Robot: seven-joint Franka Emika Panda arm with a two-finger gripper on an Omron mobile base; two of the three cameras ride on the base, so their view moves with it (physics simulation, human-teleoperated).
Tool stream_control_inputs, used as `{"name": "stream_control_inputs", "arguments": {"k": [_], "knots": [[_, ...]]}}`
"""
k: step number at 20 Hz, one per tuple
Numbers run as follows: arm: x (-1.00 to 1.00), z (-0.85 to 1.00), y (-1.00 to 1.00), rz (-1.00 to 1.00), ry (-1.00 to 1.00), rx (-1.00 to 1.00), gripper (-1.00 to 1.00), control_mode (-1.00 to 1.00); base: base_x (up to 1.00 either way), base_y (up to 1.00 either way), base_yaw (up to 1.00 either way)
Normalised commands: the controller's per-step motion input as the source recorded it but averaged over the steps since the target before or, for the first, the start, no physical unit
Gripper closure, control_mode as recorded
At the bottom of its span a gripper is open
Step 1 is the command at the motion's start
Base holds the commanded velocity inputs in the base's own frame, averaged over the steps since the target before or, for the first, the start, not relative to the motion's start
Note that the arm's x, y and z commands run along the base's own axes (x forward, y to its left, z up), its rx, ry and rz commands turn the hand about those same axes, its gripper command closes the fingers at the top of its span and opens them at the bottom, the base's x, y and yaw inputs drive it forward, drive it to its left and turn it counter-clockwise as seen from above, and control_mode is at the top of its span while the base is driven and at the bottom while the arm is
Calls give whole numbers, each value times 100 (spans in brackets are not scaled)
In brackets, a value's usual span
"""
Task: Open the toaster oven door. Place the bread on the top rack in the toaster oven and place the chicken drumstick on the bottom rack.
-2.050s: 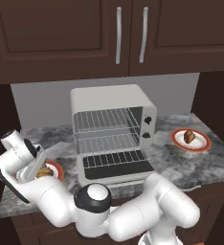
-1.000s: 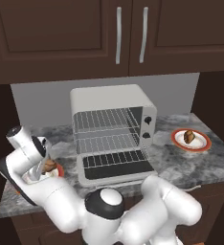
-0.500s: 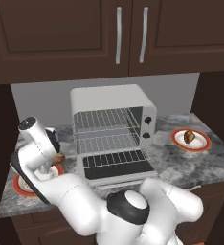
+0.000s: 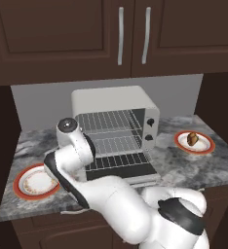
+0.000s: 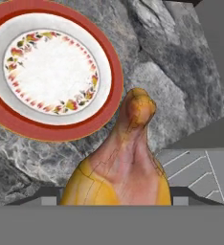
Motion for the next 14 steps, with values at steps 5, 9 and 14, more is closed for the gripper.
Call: {"name": "stream_control_inputs", "arguments": {"k": [5, 9, 14], "knots": [[0, 26, -55, 0, 6, 5, 100, -100, 0, 0, 0], [2, 16, -48, 4, 11, 0, 100, -100, 0, 0, 0], [4, 6, -55, 7, 11, 0, 100, -100, 0, 0, 0]]}}
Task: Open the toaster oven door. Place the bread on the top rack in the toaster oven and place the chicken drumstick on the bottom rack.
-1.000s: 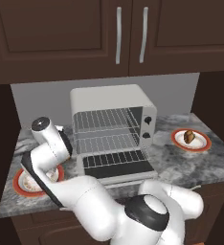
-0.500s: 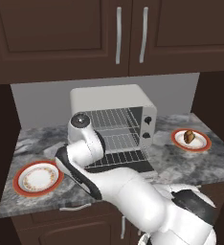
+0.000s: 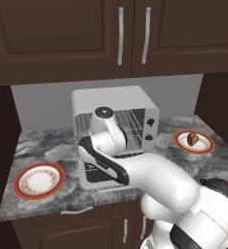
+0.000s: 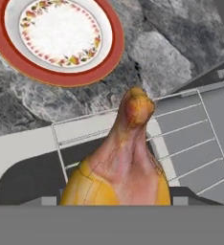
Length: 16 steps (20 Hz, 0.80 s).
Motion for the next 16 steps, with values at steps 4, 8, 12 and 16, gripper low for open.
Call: {"name": "stream_control_inputs", "arguments": {"k": [4, 8, 12, 16], "knots": [[4, -2, -49, 12, 1, 0, 100, -100, 0, 0, 0], [19, -4, -31, 11, 0, 0, 100, -100, 0, 0, 0], [12, -17, -23, 9, 0, 0, 100, -100, 0, 0, 0], [13, -20, -20, 4, 0, 0, 100, -100, 0, 0, 0]]}}
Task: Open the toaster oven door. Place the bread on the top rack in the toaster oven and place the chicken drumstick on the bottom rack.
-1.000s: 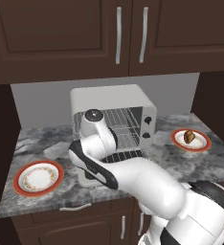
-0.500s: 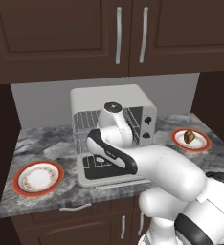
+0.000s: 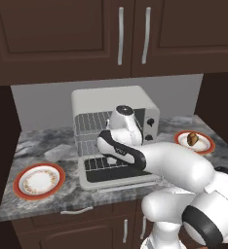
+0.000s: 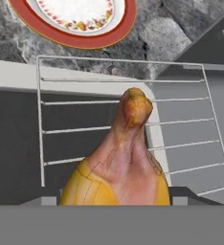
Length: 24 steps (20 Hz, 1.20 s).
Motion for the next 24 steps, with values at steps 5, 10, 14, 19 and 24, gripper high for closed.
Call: {"name": "stream_control_inputs", "arguments": {"k": [5, 10, 14, 19, 24], "knots": [[19, -19, -12, 0, 0, 0, 100, -100, 0, 0, 0], [16, -22, -7, 0, 1, 0, 100, -100, 0, 0, 0], [7, -23, -1, 0, 1, 0, 100, -100, 0, 0, 0], [4, -24, 0, 0, 1, 0, 100, -100, 0, 0, 0], [1, -22, 0, 0, 0, 0, 100, -100, 0, 0, 0]]}}
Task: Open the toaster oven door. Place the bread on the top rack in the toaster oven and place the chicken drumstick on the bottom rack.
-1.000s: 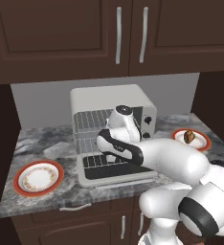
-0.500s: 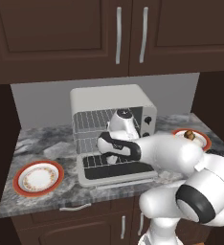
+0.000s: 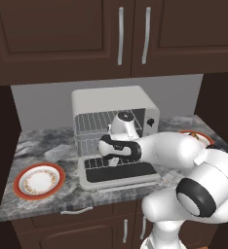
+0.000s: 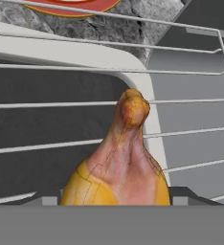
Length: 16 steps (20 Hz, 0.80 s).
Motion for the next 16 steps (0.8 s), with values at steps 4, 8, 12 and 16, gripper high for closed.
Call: {"name": "stream_control_inputs", "arguments": {"k": [4, 8, 12, 16], "knots": [[-3, -18, 0, 0, 0, 0, -100, -100, 0, 0, 0], [-3, 2, -2, 0, 0, 0, -100, -100, 0, 0, 0], [0, 6, -1, 0, 0, 0, -100, -100, 0, 0, 0], [0, 9, -2, 0, 0, 0, -100, -100, 0, 0, 0]]}}
